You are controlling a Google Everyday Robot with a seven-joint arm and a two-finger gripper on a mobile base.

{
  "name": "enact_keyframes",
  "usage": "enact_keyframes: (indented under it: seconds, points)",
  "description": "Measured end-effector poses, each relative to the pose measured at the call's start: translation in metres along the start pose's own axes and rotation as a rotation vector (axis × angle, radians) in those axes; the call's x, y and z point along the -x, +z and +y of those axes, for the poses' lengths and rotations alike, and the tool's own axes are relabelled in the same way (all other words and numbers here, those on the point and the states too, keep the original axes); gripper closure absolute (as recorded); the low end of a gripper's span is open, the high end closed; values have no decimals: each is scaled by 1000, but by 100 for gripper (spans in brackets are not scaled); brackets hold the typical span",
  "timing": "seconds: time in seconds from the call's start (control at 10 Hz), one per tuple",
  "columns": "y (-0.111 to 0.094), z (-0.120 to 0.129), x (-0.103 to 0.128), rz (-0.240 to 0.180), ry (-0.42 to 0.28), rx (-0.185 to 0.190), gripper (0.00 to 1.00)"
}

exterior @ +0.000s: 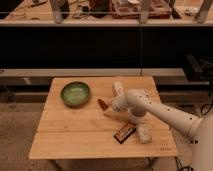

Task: Place the pepper in the ceramic bowl

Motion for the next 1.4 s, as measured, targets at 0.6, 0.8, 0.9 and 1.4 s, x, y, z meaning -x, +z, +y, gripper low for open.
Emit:
enact_keyframes:
  seconds: [0.6,0.8,0.9,1.4]
  points:
    - [6,2,14,-47,-19,38,80]
    - [-10,2,33,-90,-53,32,80]
    - [-19,3,43,-108,-73,27,80]
    - [-39,5,89,-141,-170,28,80]
